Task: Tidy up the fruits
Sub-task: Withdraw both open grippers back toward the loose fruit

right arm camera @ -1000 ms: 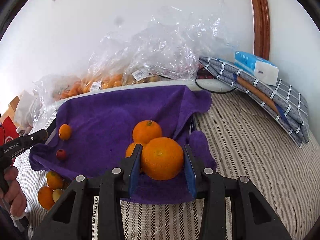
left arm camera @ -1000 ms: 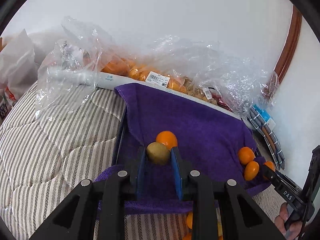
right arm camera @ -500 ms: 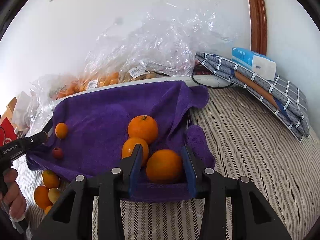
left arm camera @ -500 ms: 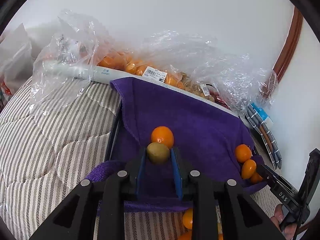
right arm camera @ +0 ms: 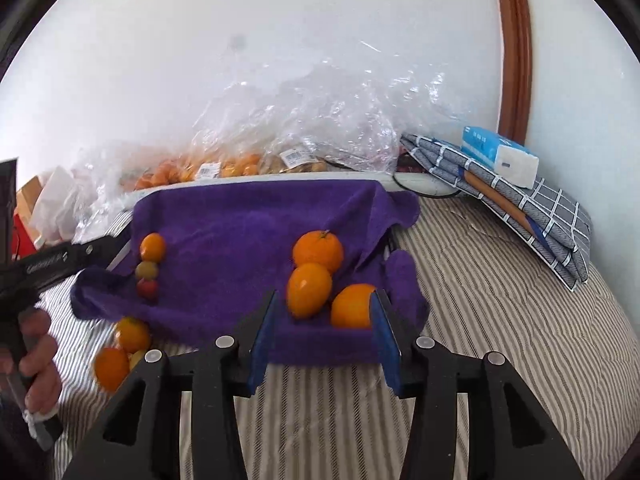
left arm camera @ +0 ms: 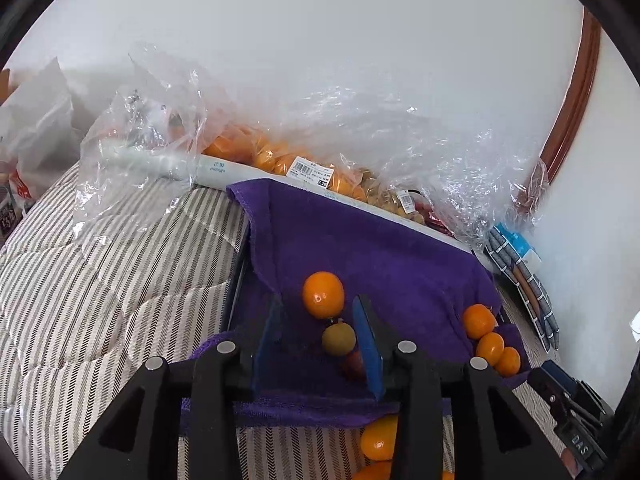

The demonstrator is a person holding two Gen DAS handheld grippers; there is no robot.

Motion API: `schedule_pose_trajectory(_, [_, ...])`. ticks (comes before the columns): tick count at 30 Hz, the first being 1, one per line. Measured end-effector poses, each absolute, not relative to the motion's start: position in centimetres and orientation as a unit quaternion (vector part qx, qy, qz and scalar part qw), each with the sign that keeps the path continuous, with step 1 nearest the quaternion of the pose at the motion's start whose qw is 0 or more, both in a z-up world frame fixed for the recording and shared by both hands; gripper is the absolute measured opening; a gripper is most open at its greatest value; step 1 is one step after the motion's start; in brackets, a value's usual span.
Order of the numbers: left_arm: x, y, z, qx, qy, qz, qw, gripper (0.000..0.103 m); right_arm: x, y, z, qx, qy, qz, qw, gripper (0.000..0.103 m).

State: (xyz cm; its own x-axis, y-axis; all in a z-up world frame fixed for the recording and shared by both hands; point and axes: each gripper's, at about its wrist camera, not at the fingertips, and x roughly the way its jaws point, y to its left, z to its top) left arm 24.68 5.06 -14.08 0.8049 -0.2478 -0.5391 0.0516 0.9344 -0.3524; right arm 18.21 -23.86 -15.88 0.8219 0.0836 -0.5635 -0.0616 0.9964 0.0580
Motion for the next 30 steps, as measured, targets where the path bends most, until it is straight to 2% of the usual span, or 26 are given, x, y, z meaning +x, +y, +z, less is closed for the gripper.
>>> schedule_pose_trajectory(10, [22.3, 6.0, -13.5, -0.156, 0.273, -0.096, 0.944, 0.036, 13.9, -21.1, -17.0, 0.029, 0.329, 0.054, 0.942, 0.046])
schedule_pose_trajectory(21, [18.3, 7.7, -15.2, -0.093, 0.314, -0.05, 0.944, 0.036, 11.6, -17.8, -18.2, 0.043, 0.362, 0.113, 0.924, 0.045])
schedule_pose_trajectory(30, [17.0, 10.0, -16.6, -0.107, 0.351, -0.025, 0.93, 0.036, 11.4, -14.2, -18.9, 0.014, 0.366, 0.14, 0.92, 0.043])
